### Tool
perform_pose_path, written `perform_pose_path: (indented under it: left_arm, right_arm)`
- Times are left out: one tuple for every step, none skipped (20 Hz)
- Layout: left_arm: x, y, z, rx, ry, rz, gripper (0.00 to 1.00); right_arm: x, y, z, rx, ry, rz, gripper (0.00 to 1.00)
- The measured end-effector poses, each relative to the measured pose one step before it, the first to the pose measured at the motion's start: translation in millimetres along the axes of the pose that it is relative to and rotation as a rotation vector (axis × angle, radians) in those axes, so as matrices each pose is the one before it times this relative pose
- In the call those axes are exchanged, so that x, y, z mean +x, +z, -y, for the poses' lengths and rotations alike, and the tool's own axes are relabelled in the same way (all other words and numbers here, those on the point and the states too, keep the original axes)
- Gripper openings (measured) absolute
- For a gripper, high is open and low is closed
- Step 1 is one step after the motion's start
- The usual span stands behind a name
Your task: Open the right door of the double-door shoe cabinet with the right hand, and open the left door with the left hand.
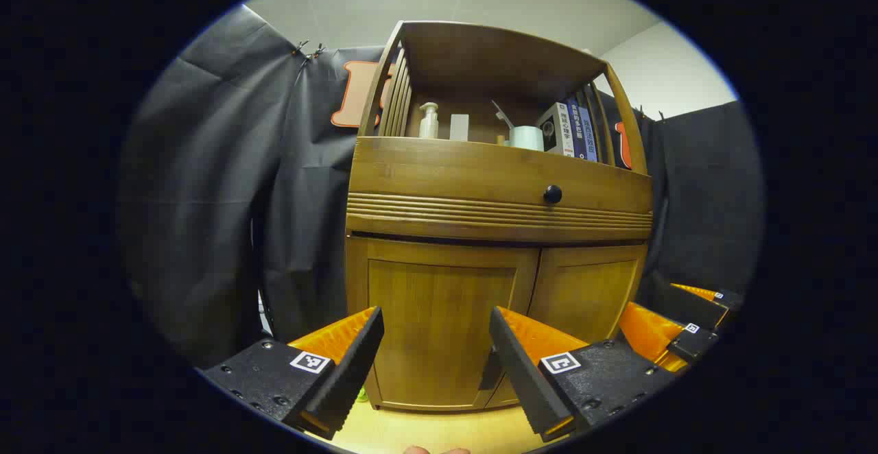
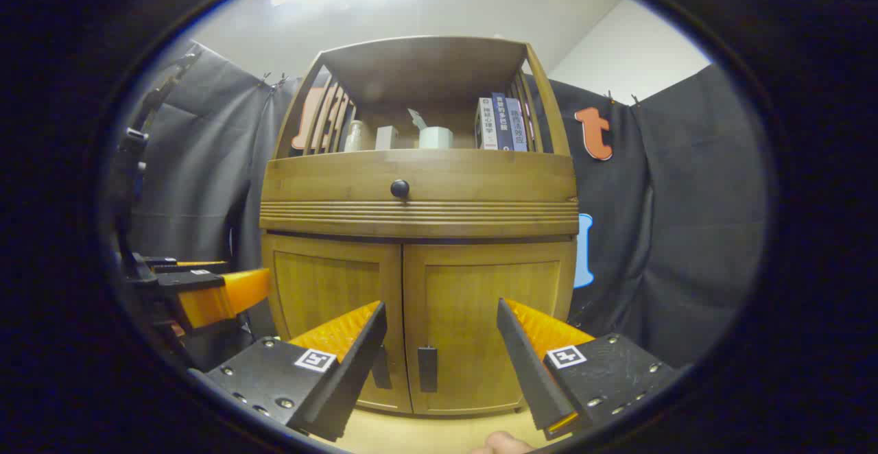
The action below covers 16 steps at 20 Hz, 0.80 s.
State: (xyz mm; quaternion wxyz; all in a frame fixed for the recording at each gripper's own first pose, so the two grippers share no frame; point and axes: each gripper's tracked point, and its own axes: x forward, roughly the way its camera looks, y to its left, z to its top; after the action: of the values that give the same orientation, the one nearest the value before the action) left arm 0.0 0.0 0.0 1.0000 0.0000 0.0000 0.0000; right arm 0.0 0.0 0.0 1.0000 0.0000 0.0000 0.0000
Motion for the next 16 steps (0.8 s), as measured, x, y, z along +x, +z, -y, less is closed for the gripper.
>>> perform_pose_path:
  left_arm:
    - [-0.33, 2.36, 0.44, -0.00176, -0.00001, 0.00455, 0.92]
    - [-0.04, 1.35, -0.57, -0.00027, 0.00256, 0.00338, 0.92]
    - [0.31, 1.73, -1.37, 0.00256, 0.00674, 0.00427, 0.92]
    - [-0.13, 1.27, -3.27, 0.00470, 0.01123, 0.00529, 0.95]
    - [-0.52, 2.13, -4.13, 0.00565, 0.01476, 0.00614, 0.92]
    - [-0.87, 0.99, -4.84, 0.00509, 0.01545, 0.00380, 0.92]
    - [-0.61, 1.62, -3.91, 0.00416, 0.01368, 0.00282, 0.92]
    - [-0.10, 0.85, -3.73, 0.00331, 0.01296, 0.00390, 0.92]
    - [-1.40, 1.89, -4.38, 0.00223, 0.01412, 0.00520, 0.92]
    - [-0.18, 1.40, -4.34, 0.00066, 0.01362, 0.00529, 0.92]
    - [0.05, 1.18, -3.62, 0.00012, 0.01294, 0.00350, 0.95]
    - [-0.73, 0.32, -4.02, -0.00050, 0.01324, 0.00294, 0.96]
    - [-0.38, 1.03, -4.38, -0.00083, 0.01272, 0.00153, 0.95]
    - [-0.85, -0.27, -3.92, -0.00092, 0.01230, -0.00007, 0.92]
    - [-1.41, 0.09, -4.39, 0.00032, 0.01168, -0.00236, 0.92]
    - [-1.57, -1.33, -4.79, 0.00212, 0.01283, -0.00254, 0.92]
  right_arm:
    - [4.57, -3.91, 0.20, 0.00114, 0.00715, -0.00908, 0.94]
    - [4.76, -3.29, 0.24, 0.00047, 0.00809, -0.00666, 0.94]
    - [4.71, -4.58, 0.56, 0.00042, 0.00490, -0.00851, 0.94]
    - [5.16, -4.51, 0.03, -0.00035, 0.00457, -0.01006, 0.96]
    - [4.89, -5.38, -1.27, -0.00026, 0.00613, -0.01002, 0.96]
    - [5.09, -3.19, -1.39, -0.00100, 0.00721, -0.00832, 0.94]
    - [3.85, -5.81, -0.55, -0.00142, 0.00448, -0.00901, 0.94]
    - [4.55, -4.31, -0.20, -0.00073, 0.00242, -0.00798, 0.96]
    - [4.13, -6.08, -0.10, 0.00119, 0.00108, -0.01055, 0.94]
    - [4.53, -6.03, -1.48, 0.00242, 0.00497, -0.01245, 0.94]
    - [6.00, -7.37, -0.47, 0.00379, 0.00446, -0.01674, 0.94]
    - [6.92, -5.98, -0.26, 0.00427, 0.00412, -0.01594, 0.96]
    - [7.33, -8.13, -0.91, 0.00212, 0.00169, -0.01806, 0.96]
    - [7.89, -9.74, 0.07, 0.00015, -0.00037, -0.02282, 0.96]
    - [6.92, -12.47, 0.37, 0.00079, -0.00333, -0.02610, 0.94]
    - [6.89, -10.40, -0.87, 0.00135, 0.00043, -0.02639, 0.96]
